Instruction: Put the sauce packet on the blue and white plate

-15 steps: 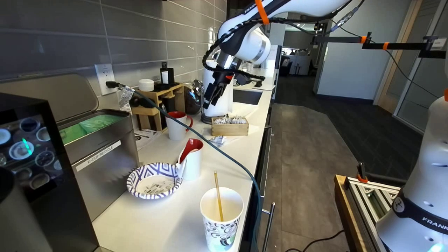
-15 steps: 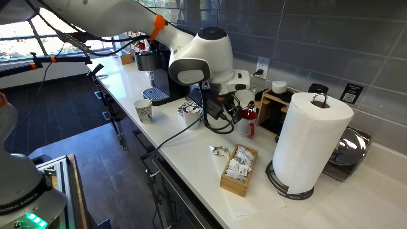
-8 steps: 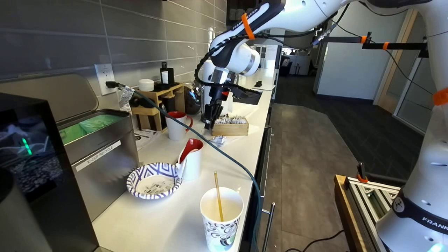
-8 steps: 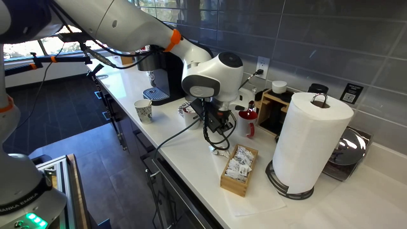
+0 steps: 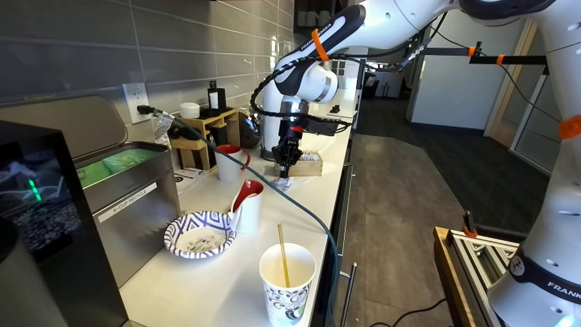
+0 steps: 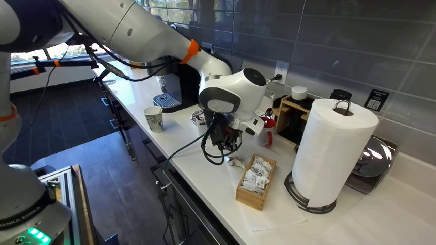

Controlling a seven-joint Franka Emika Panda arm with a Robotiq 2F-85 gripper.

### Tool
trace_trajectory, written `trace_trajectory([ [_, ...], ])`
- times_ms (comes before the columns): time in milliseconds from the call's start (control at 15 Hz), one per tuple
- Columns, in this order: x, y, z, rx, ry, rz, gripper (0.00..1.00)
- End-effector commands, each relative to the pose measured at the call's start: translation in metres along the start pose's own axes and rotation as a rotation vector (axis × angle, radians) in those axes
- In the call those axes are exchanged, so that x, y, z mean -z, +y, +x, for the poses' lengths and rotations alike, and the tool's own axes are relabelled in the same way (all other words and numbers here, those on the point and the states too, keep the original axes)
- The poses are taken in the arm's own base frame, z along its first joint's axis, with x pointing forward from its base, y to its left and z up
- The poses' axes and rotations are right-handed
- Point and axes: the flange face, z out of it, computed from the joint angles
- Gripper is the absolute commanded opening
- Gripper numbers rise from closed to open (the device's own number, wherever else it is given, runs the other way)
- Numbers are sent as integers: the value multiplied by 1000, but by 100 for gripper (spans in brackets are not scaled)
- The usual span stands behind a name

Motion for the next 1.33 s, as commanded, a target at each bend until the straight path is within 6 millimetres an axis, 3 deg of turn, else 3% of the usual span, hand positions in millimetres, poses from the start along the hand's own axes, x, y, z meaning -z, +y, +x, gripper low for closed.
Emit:
trace_trajectory([
  [0,8,4,0,-172,-35,-82,0],
  [400,26,4,4,-334,-44,-215,0],
  [533,33,0,8,-280,-47,-251,0],
  [1267,27,15,19,-295,45,-228,0],
])
